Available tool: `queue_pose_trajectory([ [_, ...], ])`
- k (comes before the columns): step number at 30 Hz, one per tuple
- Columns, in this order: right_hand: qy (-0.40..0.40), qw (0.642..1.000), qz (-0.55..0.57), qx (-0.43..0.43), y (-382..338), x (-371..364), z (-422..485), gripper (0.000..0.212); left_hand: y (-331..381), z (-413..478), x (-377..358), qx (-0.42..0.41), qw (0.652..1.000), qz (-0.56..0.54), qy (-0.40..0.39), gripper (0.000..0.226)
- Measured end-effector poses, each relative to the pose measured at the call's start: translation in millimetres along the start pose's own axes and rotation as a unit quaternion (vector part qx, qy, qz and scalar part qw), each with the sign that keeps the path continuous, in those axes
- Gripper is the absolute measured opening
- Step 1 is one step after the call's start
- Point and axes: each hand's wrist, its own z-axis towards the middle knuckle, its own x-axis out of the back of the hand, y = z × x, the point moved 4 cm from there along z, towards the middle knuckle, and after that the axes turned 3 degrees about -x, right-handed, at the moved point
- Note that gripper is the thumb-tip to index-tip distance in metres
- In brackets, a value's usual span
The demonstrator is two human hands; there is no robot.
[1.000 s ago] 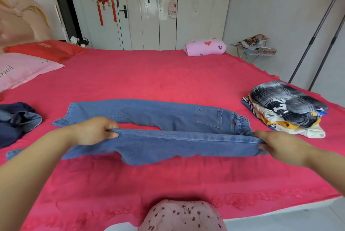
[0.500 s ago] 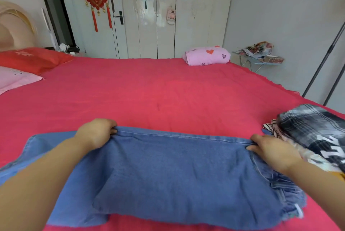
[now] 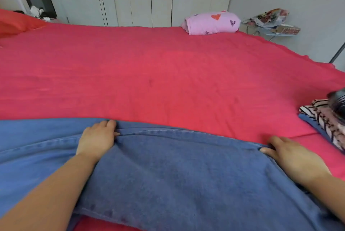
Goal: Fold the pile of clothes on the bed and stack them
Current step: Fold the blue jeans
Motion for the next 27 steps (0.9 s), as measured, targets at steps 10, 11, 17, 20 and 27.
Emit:
queue_pose_trajectory([
  [10,0.086,0.994,-0.056,0.036,-41.2,45.3,-32.1,0.04,39.5,-41.5,70.9,-0.057,0.985,-0.145,0.068,0.04],
  [11,0.098,0.992,-0.03,0.068,-56.0,48.7,-40.5,0.039,52.4,-51.4,80.6,-0.075,0.978,-0.185,0.064,0.042],
  [17,0.053,0.991,-0.027,0.116,-107.3,17.0,-88.1,0.061,126.6,-103.9,53.9,-0.189,0.97,-0.093,-0.123,0.07],
  [20,-0.028,0.996,-0.017,0.088,-93.1,-22.3,-83.4,0.116,129.1,-106.0,15.0,-0.17,0.966,-0.1,-0.165,0.114],
  [27,-0.074,0.993,-0.011,0.093,-90.0,-11.6,-86.6,0.136,129.5,-105.8,33.2,-0.148,0.968,-0.086,-0.185,0.071],
])
